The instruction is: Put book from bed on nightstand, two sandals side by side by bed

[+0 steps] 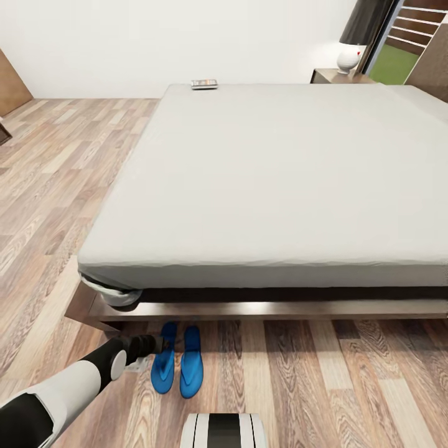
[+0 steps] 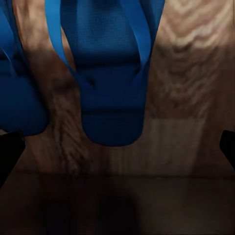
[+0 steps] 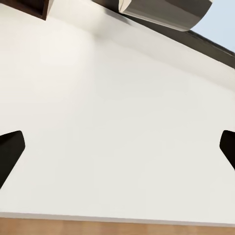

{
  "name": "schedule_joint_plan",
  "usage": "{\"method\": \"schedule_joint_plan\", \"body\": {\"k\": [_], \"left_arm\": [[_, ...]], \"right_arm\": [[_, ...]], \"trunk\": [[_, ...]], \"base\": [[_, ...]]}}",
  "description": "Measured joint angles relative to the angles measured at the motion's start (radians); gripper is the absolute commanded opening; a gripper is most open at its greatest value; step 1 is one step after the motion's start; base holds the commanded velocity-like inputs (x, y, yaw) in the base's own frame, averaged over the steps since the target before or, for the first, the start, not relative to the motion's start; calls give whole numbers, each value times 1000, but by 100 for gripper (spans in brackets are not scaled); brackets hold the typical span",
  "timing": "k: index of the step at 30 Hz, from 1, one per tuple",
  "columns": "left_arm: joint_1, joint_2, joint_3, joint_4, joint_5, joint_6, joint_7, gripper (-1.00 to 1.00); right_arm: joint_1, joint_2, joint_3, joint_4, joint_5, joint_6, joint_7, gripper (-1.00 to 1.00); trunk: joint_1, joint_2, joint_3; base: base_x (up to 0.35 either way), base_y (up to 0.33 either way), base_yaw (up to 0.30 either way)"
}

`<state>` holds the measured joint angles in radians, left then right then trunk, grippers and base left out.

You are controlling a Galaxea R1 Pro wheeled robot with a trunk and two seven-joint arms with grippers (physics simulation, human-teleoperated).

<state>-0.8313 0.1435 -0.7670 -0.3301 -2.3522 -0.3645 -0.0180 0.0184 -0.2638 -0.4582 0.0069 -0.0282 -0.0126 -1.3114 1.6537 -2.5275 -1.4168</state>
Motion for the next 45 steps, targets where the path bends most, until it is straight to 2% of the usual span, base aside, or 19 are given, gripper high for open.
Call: {"method": "schedule_joint_plan", "body": {"k": [35, 45], "left_arm": [[5, 1, -41, 34, -1, 0, -48, 100], [9, 5, -43, 43, -1, 1, -69, 100]], "right_arm": [[-3, -2, 0, 0, 0, 9, 4, 100], [-10, -1, 0, -6, 0, 46, 11, 100]], "trunk": [[0, 0, 0], [-5, 2, 39]], "base": [[0, 0, 0], [0, 0, 0]]}}
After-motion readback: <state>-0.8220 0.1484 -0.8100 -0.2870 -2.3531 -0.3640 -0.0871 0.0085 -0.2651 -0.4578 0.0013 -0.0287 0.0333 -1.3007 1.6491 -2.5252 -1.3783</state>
